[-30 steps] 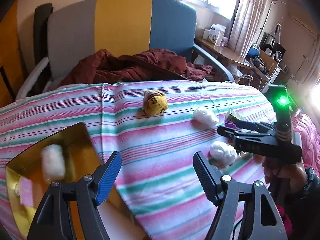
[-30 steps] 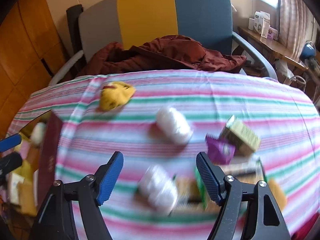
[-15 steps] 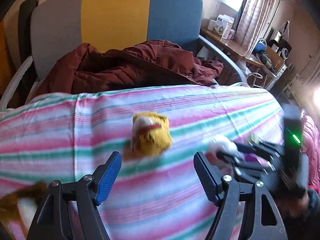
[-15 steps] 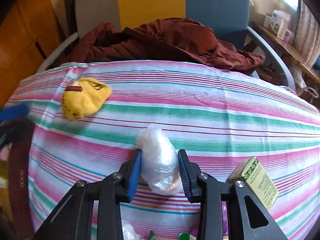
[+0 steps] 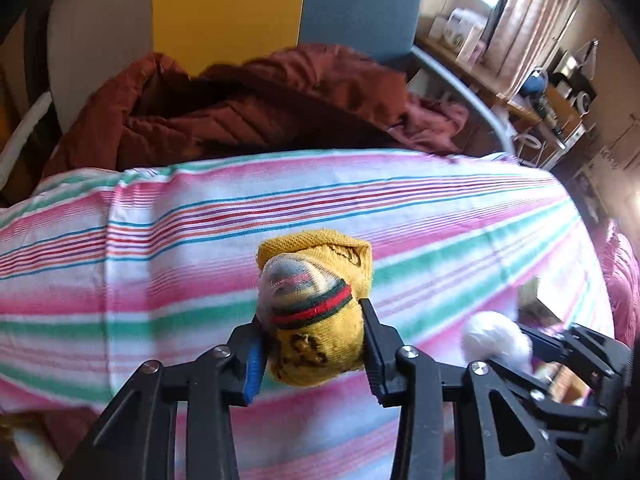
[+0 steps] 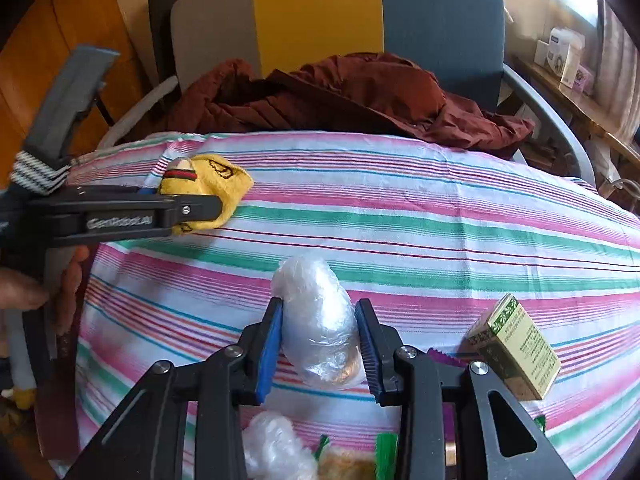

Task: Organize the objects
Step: 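Grasp the yellow sock with the left tool while the right grasps the plastic-wrapped roll, then carry sock and wrapped roll to the tray and release the sock with the left tool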

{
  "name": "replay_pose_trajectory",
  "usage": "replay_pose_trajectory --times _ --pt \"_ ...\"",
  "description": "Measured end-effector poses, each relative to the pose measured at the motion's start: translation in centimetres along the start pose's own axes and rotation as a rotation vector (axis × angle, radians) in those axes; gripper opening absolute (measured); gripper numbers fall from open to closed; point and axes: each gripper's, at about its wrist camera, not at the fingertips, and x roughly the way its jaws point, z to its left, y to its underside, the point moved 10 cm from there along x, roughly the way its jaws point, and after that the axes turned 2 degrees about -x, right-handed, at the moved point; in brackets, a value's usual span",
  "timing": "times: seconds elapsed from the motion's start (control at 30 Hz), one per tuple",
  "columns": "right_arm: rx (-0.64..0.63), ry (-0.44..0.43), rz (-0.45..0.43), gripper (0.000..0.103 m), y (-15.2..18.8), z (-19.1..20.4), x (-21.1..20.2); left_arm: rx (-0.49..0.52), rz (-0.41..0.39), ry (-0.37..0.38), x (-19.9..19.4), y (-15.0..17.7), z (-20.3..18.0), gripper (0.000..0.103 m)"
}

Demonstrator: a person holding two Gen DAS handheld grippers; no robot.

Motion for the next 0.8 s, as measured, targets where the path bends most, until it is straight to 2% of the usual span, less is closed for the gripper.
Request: replay_pose_trajectory --times 0.23,0.37,0.6,0.8 --pt "-0.03 -0.045 -0.022 0.036 0.7 3.9 -2.3 0.024 -0.127 -0.013 -8.3 2.5 -0.7 0.041" --pt "-0.053 -0.083 -0.032 0.036 1.6 7.1 -3.8 -0.004 -0.171 -0.011 -12.6 4.8 -0.2 0.041" --pt "-0.078 -0.156 -0.046 0.037 3.7 12.6 -6.1 -0.058 -0.217 -0.008 -17.4 9.4 1.6 0.041" --pt "-0.115 -0.219 -0.055 0.037 5.3 17.9 -8.0 -0.137 -0.249 -0.007 -21.1 13.2 4.6 0.041"
